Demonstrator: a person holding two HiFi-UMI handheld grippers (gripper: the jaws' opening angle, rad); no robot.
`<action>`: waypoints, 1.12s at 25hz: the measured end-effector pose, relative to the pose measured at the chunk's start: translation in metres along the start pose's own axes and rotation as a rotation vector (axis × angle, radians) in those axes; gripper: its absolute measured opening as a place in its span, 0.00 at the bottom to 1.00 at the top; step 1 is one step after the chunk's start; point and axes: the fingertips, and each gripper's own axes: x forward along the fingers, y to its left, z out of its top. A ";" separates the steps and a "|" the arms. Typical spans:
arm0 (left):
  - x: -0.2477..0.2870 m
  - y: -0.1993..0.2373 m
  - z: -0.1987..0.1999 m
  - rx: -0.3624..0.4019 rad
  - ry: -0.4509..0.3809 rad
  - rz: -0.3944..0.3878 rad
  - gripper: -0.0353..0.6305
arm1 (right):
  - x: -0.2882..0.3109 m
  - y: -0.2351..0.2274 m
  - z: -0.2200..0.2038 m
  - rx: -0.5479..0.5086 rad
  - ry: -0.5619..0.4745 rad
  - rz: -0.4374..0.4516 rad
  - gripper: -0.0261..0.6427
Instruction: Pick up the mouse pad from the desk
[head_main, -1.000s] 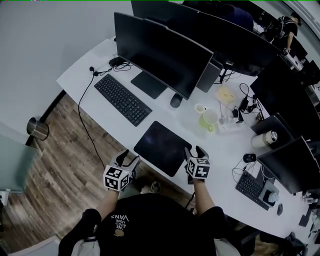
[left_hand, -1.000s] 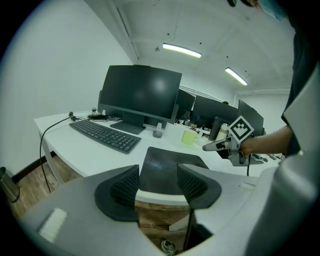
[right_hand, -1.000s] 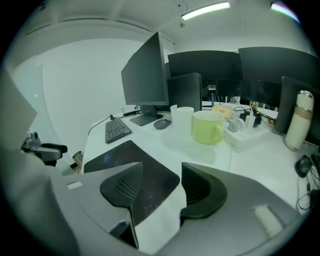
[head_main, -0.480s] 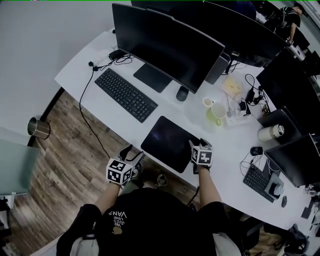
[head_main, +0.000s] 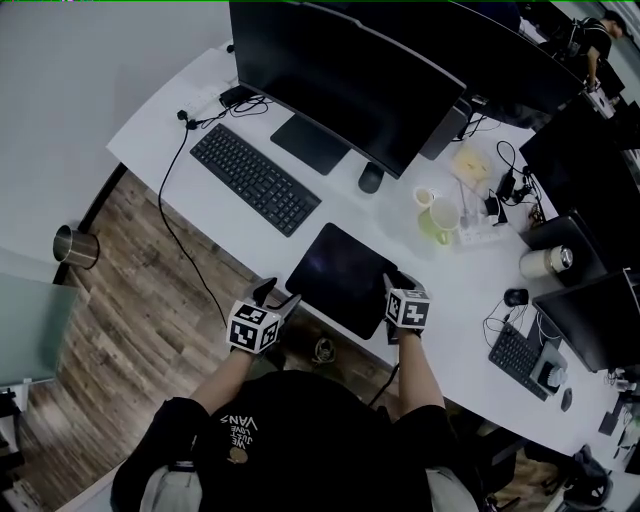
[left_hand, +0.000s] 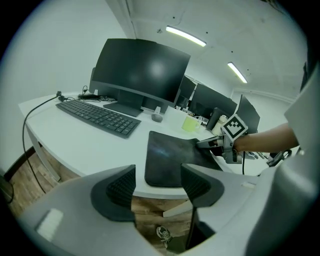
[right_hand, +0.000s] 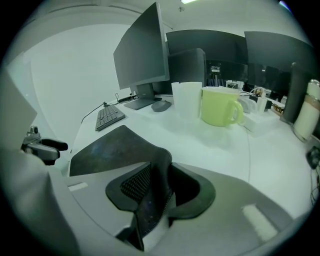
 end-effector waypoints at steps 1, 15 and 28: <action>0.003 0.001 -0.001 0.001 0.014 0.007 0.44 | 0.000 0.002 0.000 0.004 -0.004 0.005 0.21; 0.034 -0.001 -0.012 -0.008 0.129 0.041 0.45 | -0.013 0.016 0.004 0.033 -0.051 0.000 0.14; 0.043 -0.013 -0.011 -0.117 0.168 -0.026 0.27 | -0.021 0.024 0.010 0.024 -0.074 0.002 0.13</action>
